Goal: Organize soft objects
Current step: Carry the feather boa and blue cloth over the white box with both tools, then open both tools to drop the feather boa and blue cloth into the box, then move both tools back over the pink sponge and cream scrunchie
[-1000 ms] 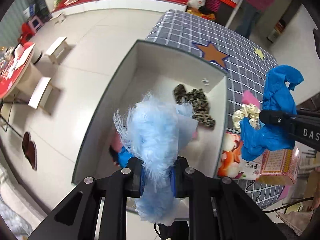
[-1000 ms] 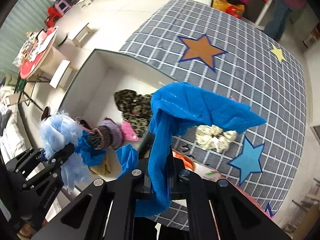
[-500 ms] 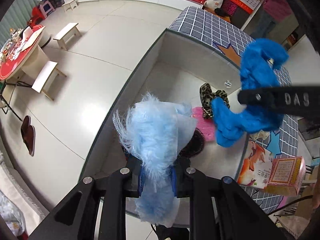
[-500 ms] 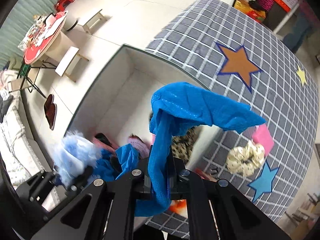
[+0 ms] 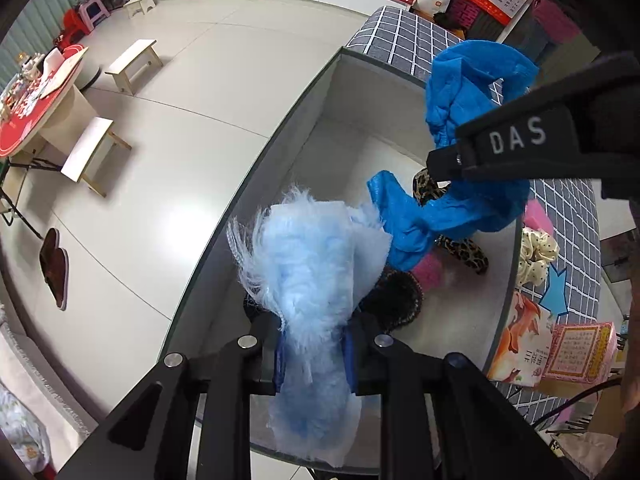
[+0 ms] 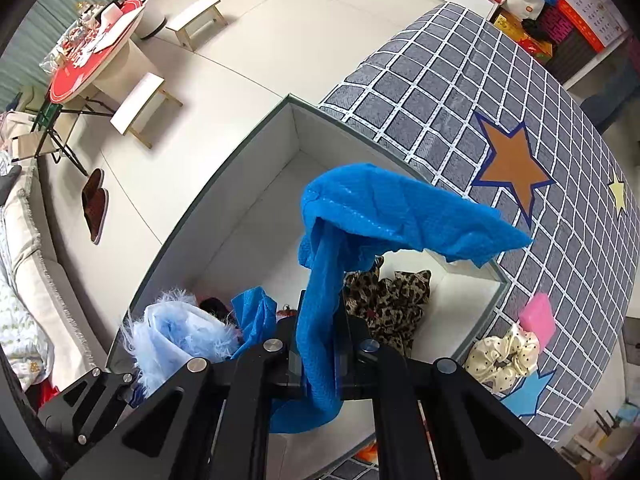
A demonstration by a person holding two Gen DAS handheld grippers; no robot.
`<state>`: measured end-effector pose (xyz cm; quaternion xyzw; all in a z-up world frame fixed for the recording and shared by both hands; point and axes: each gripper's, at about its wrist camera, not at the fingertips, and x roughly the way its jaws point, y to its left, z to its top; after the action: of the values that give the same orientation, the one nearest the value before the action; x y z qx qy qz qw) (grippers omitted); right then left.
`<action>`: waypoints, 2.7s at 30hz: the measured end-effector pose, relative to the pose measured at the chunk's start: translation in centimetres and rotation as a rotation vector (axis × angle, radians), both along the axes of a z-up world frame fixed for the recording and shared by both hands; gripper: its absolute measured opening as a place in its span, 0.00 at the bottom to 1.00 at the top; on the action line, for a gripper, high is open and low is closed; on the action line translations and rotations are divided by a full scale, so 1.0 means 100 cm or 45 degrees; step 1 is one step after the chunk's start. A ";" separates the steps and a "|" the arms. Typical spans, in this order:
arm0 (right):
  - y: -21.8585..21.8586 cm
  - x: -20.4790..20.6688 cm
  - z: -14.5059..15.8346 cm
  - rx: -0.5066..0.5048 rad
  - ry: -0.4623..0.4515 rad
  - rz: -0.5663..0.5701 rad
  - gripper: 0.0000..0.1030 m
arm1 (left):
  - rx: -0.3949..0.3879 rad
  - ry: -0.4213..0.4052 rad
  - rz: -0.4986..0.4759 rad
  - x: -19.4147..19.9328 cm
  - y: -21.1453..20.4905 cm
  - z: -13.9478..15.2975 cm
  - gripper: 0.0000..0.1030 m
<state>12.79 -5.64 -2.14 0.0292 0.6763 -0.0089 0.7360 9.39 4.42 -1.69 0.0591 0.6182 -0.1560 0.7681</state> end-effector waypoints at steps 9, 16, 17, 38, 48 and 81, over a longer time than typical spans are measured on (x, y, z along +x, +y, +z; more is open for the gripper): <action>0.002 0.011 -0.011 -0.006 0.030 -0.006 0.08 | -0.010 0.015 -0.008 0.009 0.000 -0.006 0.25; -0.002 0.021 -0.019 -0.010 0.048 -0.017 0.08 | -0.023 0.021 0.004 0.009 0.005 -0.010 0.26; -0.003 0.022 -0.021 -0.012 0.053 -0.017 0.08 | -0.025 0.023 0.007 0.010 0.006 -0.012 0.26; -0.013 0.026 -0.031 0.048 0.072 -0.073 0.09 | -0.098 0.062 0.065 0.001 0.011 -0.010 0.76; -0.021 0.016 0.002 0.086 -0.073 -0.127 0.80 | -0.128 0.006 0.080 -0.003 0.011 0.010 0.76; -0.184 -0.133 0.053 0.157 -0.119 -0.639 0.80 | -0.097 -0.118 -0.306 -0.049 -0.114 0.054 0.77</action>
<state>-0.49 -24.05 3.15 0.2411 0.6124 -0.1487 0.7381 4.49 -6.99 3.71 0.1108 0.5641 -0.2673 0.7734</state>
